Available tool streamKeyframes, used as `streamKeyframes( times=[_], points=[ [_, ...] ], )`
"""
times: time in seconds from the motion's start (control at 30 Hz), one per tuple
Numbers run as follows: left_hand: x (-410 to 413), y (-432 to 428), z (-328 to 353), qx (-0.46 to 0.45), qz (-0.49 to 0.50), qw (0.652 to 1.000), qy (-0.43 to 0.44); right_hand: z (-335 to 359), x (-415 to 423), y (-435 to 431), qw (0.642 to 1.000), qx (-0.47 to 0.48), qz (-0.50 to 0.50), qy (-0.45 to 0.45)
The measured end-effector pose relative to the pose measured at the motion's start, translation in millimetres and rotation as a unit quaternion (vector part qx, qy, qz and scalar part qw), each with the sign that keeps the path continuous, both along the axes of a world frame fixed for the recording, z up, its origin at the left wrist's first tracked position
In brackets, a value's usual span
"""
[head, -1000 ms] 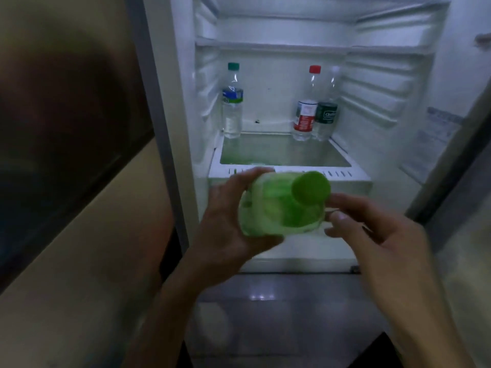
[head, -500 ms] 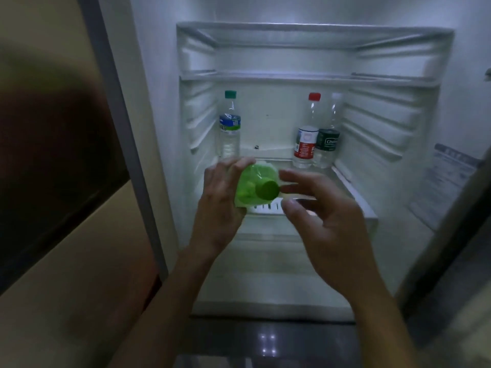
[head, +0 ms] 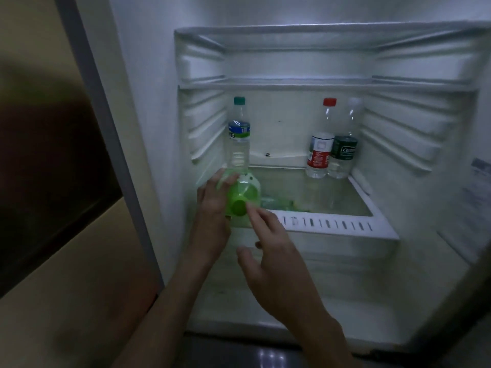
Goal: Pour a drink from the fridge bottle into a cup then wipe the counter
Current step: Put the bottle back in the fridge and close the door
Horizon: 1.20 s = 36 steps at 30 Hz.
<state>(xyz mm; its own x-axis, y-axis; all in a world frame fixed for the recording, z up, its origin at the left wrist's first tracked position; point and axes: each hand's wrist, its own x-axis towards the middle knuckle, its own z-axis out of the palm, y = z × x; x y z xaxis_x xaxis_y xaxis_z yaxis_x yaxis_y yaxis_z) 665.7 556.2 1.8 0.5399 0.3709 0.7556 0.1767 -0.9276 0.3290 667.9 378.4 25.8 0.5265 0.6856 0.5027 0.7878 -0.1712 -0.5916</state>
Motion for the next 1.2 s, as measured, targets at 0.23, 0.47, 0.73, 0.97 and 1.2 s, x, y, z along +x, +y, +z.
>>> streamKeyframes(
  times=[0.23,0.47,0.73,0.97,1.2],
  points=[
    [-2,4,-18,-0.008,0.015,0.999,0.028,-11,3,25,0.992,-0.124,0.014,0.020],
    [-5,8,-18,-0.033,0.015,0.995,0.095,-22,25,47,0.985,-0.145,0.047,0.086],
    [-10,10,-17,-0.055,0.001,0.992,0.112,-21,38,69,0.984,-0.155,0.043,0.075],
    [-32,-4,-5,-0.063,-0.012,0.993,0.103,-15,34,53,0.990,-0.117,0.018,0.075],
    [-60,-42,4,-0.063,-0.064,0.994,0.063,-18,12,-6,0.993,-0.080,-0.076,0.048]
  ],
)
